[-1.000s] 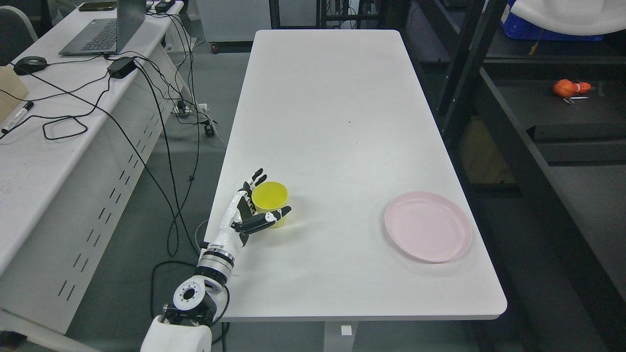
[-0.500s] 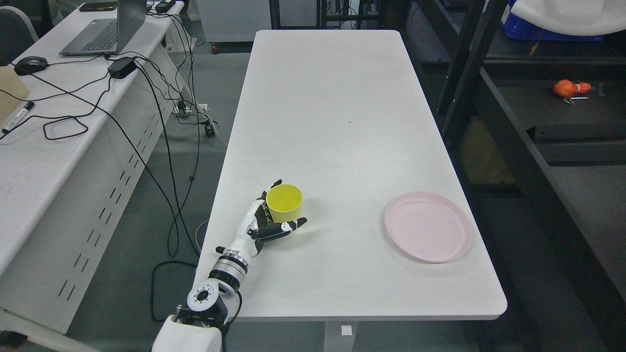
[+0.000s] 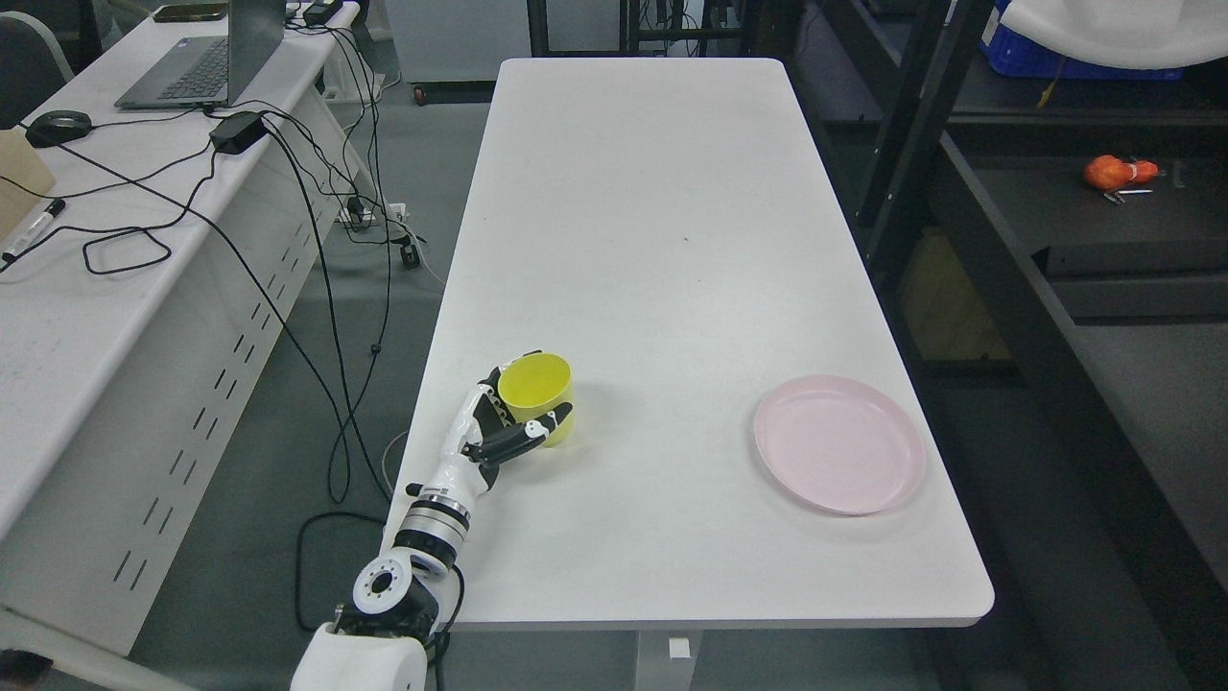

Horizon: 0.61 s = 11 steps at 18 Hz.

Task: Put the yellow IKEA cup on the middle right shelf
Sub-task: 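Close the left hand fingers around the yellow cup, then lift the yellow cup off the table with the left hand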

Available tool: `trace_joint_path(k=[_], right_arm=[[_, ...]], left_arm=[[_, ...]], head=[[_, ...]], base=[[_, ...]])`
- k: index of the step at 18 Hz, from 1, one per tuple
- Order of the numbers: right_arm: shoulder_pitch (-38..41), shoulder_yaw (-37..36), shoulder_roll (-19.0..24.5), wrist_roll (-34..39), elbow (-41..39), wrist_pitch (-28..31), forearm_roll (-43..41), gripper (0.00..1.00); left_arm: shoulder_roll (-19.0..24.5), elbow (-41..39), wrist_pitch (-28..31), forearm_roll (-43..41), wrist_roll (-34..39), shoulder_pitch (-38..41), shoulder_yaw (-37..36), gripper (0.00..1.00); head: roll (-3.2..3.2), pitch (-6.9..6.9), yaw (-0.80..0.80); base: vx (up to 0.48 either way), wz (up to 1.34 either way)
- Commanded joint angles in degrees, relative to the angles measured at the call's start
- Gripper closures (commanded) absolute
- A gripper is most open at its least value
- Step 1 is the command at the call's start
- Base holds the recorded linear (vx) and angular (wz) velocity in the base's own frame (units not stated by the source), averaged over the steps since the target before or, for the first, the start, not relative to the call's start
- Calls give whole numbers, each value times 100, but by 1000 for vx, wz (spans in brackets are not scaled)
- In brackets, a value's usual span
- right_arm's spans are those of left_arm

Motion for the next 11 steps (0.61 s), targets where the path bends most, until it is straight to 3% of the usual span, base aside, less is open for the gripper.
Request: trace_joint_path(k=[1,5,11], right_arm=[[79,97,-100,-5,0,3,-141,1],[79,97,-100,-5,0,3,-141,1],[79,97,-100,-5,0,3,-141,1]], left_arm=[[100,-562,-388,459,-17,239,433,100],[100,-2189,-388,477,-17,872,477,100],[100,-2982,-406,468,-17,944,548,100]], head=[[0,0,0],[0,0,0],[0,0,0]], base=[[0,0],[0,0],[0,0]])
